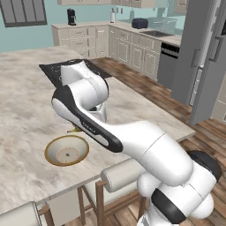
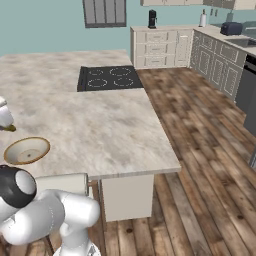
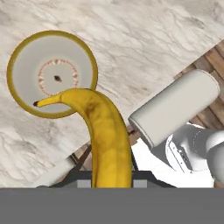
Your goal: Retrieve the banana and kiwi from the fridge and place them into the bowl on the dining table.
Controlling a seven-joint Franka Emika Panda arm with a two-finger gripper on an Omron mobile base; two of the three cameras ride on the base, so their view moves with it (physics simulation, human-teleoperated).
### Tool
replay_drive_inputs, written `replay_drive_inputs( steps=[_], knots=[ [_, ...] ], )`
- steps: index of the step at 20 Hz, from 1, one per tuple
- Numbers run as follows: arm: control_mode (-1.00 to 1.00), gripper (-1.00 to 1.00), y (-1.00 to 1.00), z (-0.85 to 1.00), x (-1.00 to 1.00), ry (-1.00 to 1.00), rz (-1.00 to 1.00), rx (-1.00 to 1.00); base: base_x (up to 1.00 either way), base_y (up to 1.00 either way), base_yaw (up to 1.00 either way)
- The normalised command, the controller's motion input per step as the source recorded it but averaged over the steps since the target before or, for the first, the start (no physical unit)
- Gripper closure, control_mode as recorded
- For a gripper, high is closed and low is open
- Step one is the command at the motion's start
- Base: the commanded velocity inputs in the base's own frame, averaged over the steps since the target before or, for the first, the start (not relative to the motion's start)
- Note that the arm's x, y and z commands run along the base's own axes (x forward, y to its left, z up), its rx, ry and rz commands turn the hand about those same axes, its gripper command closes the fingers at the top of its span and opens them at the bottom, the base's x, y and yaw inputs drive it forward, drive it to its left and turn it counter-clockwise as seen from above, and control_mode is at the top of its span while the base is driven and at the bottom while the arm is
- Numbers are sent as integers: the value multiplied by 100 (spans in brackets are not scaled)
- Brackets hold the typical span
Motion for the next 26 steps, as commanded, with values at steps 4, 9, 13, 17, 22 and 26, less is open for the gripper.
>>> replay_drive_inputs(
  steps=[4,9,13,17,22,26],
  knots=[
    [-100,100,0,-43,0,5,0,0,0,0,0],
    [-100,100,0,-41,0,-9,0,-1,0,0,0],
    [-100,100,0,-29,0,-16,0,0,0,0,0],
    [-100,100,0,-5,5,-4,0,0,0,0,0],
    [-100,100,0,-3,36,9,0,1,0,0,0],
    [-100,100,8,-24,41,16,0,0,0,0,0]
  ],
)
